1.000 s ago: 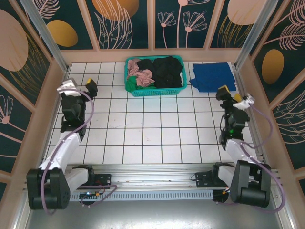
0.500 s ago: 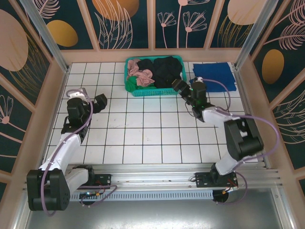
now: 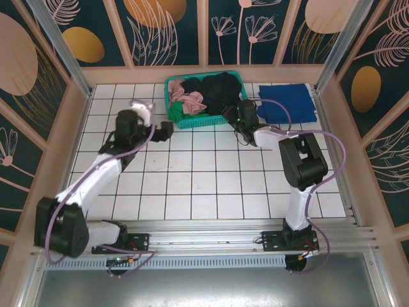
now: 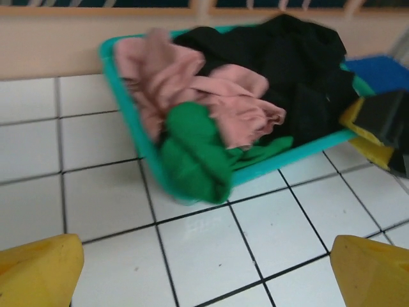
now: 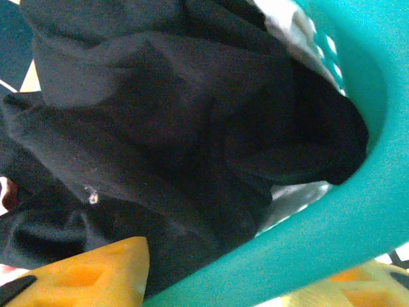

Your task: Fold and stack the t-shirts

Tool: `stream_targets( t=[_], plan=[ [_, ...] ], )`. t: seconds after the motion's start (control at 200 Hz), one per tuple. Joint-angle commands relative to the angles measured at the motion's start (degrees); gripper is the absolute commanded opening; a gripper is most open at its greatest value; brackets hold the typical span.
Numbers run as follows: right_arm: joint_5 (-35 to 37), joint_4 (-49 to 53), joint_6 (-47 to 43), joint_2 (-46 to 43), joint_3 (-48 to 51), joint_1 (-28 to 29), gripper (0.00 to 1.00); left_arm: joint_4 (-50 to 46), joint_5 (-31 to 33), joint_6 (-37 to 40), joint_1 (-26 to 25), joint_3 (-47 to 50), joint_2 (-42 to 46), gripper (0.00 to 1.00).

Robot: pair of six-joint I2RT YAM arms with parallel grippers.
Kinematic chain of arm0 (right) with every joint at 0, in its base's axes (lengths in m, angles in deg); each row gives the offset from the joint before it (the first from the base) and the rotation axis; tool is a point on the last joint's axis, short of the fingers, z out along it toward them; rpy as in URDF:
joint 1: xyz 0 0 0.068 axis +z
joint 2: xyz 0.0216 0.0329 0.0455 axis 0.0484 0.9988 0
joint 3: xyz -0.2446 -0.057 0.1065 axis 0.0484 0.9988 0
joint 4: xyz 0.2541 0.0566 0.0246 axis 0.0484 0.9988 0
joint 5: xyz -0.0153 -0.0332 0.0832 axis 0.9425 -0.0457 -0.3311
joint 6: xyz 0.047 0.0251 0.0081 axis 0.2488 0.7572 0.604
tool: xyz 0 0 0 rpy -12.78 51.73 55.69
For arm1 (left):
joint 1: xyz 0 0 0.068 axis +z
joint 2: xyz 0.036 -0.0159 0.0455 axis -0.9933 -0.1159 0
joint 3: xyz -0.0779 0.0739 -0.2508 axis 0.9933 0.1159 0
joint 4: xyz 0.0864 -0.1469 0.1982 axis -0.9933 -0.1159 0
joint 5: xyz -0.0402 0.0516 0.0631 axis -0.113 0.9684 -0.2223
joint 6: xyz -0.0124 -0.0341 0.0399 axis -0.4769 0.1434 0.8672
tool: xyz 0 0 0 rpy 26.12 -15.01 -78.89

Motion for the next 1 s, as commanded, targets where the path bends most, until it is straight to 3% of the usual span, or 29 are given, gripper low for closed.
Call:
stream_targets(
  t=[0.0,0.115,0.275,0.375,0.591,0.861,0.991],
  plan=[
    [1.65,3.29,-1.25,-7.11,3.63,-0.81,0.58,-5.78,2.92,9.70,-6.56,-10.72,-10.06,0.99],
    [1.31,5.35,-2.50,-16.98,10.33,-4.60,0.68,-8.92,3.55,14.24,-10.25,-22.54,-21.83,0.94],
    [0.45,8.51,-4.90,-31.76,21.59,-14.18,0.66,-20.25,5.17,16.03,-11.63,-42.75,-40.28,0.80],
    [-2.32,11.84,-7.41,-38.98,25.93,-19.82,0.69,-26.28,5.07,17.76,-12.44,-52.23,-48.73,0.78],
    [-7.44,14.35,-10.44,-47.64,32.59,-28.32,0.71,-28.57,3.94,22.75,-13.27,-56.13,-52.75,0.84],
    [-11.00,11.49,-10.65,-48.04,36.32,-30.79,0.72,-31.72,0.91,26.17,-14.04,-56.76,-53.41,0.74],
    [-13.24,9.88,-10.06,-47.39,37.09,-30.98,0.72,-32.96,6.48,26.45,-14.17,-58.89,-55.77,0.69]
  ],
)
